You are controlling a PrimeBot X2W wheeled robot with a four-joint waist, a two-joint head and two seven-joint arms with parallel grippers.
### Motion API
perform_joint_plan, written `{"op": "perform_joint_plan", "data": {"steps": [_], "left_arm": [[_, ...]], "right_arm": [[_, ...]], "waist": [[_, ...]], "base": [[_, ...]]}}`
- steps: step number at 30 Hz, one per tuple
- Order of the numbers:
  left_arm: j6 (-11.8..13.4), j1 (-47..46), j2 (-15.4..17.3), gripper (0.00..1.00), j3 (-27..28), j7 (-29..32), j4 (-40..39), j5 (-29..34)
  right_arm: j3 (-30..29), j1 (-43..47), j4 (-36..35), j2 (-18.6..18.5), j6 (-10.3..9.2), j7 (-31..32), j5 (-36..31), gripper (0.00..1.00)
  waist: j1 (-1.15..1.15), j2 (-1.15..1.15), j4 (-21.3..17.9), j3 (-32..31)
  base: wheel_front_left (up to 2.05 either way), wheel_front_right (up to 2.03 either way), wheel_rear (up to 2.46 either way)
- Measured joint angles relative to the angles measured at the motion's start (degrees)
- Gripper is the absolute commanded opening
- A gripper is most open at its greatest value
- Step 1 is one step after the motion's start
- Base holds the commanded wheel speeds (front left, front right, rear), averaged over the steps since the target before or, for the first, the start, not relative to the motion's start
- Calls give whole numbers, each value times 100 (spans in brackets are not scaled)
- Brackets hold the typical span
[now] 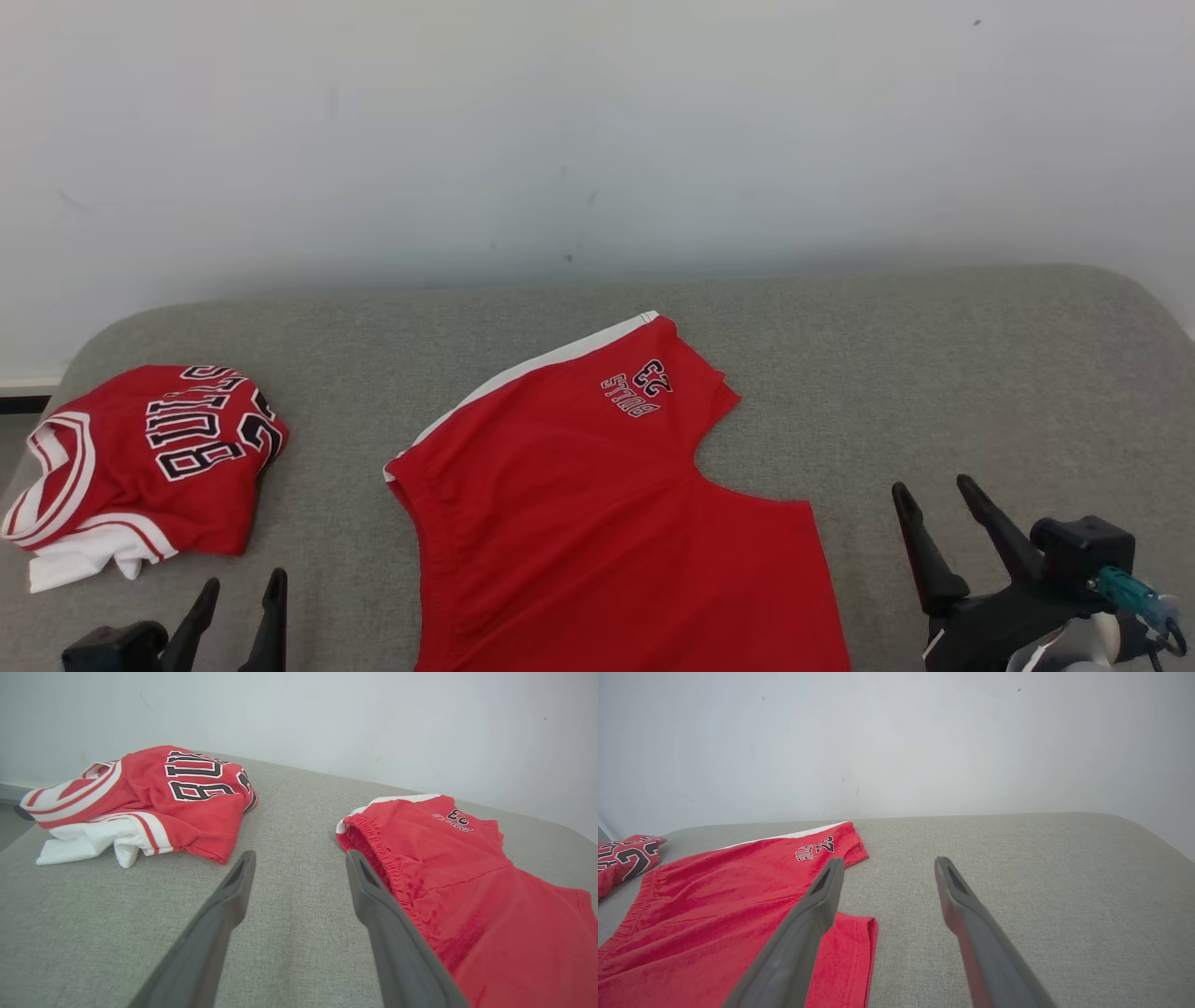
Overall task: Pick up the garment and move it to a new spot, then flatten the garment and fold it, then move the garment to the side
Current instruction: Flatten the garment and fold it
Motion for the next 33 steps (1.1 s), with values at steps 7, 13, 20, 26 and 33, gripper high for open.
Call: {"op": "perform_joint_plan", "data": {"steps": [7,13,20,26,33], "left_arm": [[0,255,-412,100,633,-9,-88,420],[0,260,-552,100,1012,-9,-276,682],[0,355,-866,100,1328,-9,-313,927],[1,363,-974,100,1605,-9,-338,1288],[1,475,-1118,100,1858,-9,-490,1618]], "right_arm": [[-280,-32,-86,16,-92,-255,-25,100],[-308,-90,-154,-44,-91,-346,-232,100],[-368,-225,-60,-2,-90,-400,-288,100],[-422,-179,-31,55,-91,-405,-438,100],[-568,-104,-26,38,-125,-408,-526,100]], "waist": [[0,0,-207,92],[0,0,-318,174],[0,0,-407,231],[0,0,-432,255],[-1,0,-392,284]], "base": [[0,0,0],[0,0,0],[0,0,0],[0,0,0],[0,0,0]]}}
